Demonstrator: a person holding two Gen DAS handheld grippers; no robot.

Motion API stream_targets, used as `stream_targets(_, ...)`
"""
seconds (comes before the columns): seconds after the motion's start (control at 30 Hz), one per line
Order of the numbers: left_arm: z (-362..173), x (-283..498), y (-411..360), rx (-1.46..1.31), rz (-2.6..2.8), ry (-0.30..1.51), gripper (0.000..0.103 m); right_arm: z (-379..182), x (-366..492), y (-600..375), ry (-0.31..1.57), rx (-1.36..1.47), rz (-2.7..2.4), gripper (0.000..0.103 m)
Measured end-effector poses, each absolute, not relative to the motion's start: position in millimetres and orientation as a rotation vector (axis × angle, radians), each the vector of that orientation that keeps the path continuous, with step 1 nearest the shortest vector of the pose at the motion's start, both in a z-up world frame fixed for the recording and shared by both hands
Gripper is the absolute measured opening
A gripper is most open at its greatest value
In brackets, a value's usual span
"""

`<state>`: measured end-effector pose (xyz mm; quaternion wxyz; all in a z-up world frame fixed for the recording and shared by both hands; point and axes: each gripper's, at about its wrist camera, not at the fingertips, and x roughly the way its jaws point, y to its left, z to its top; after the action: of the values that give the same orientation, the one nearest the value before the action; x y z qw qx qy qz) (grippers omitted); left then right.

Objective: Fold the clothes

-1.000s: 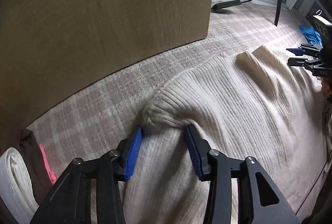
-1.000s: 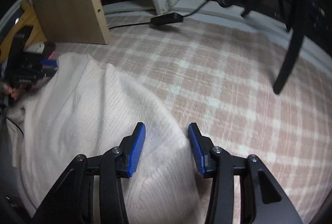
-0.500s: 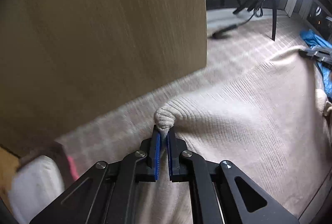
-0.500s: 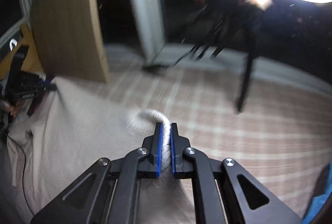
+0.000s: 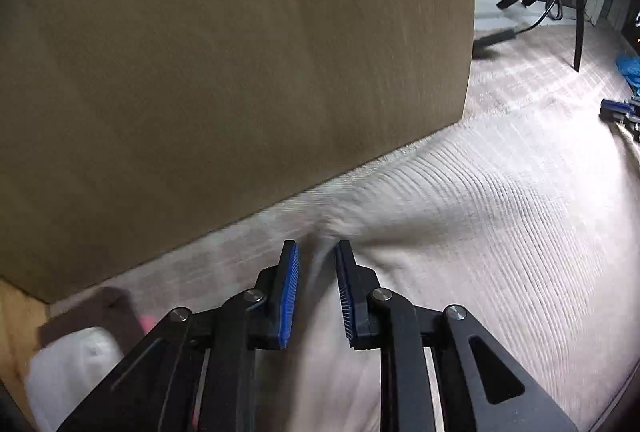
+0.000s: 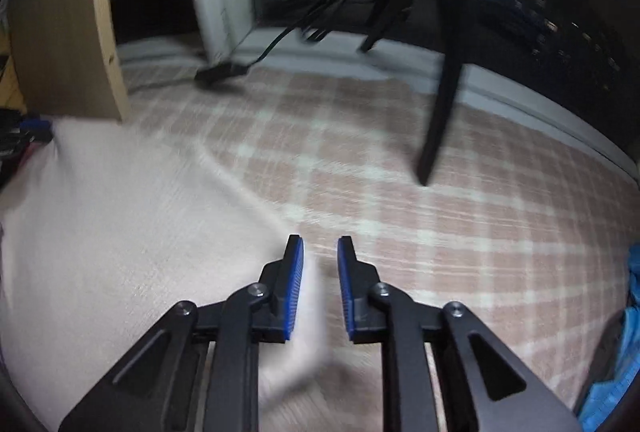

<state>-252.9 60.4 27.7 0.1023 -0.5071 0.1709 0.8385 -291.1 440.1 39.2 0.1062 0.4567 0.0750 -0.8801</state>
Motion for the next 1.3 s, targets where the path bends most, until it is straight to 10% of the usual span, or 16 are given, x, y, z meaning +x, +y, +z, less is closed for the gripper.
stream_targets(0.53,63.2,-13.0,-3.2,-1.606,2.222,0.024,0.024,118.8,-106.0,517.5,-0.383,1.248,-2.489,0.030)
stream_targets(1.1,-4.1,-105.9,-4.7,-1.616,2.368,-0.438,0.038,-2.8,-128.5,455.7,-0.475,1.539,-2.275,0.031)
stream_targets(1.17,1.6,-108.0,-7.0,-1.587,2.407,-0.458,0.034,-5.9,-135.9,457.4,-0.493,1.531,-2.278,0.031)
stream_targets(1.23,9.9,-109.8,-13.2,-1.540,2.467,-0.472,0.006,-4.9,-144.4,459.6,-0.517,1.515,-2.304,0.032)
stream_targets(1.3,20.7,-112.1,-20.2,-1.501,2.494,-0.459,0.005,-2.5,-151.4,458.9,-0.524,1.491,-2.326,0.032)
